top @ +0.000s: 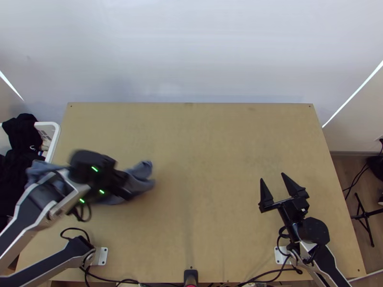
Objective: Fold the t-shirt
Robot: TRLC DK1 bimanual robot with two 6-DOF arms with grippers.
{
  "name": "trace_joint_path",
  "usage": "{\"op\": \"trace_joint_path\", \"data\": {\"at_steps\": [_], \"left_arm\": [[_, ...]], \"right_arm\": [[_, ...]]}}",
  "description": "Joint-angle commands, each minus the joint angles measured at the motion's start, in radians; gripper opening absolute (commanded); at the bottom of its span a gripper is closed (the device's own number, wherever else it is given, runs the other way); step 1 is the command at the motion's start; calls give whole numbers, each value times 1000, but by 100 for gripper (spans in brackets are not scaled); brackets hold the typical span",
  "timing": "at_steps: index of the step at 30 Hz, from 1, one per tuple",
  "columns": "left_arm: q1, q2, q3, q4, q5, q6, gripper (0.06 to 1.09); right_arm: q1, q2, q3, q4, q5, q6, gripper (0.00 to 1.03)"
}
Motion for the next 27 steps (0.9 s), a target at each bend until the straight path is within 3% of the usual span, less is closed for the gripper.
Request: {"op": "trace_joint_path", "data": {"at_steps": [1, 12, 27], "left_arm": [[-354, 48, -103, 118, -133, -106, 9], [-497, 389, -8, 297, -130, -209, 9], [-546, 857, 415, 428, -129, -321, 9]], "right_arm": [[1, 0, 0, 0, 0, 0, 99], [1, 0, 0, 0, 2, 0, 99], [1, 0, 0, 0, 0, 0, 99]]}}
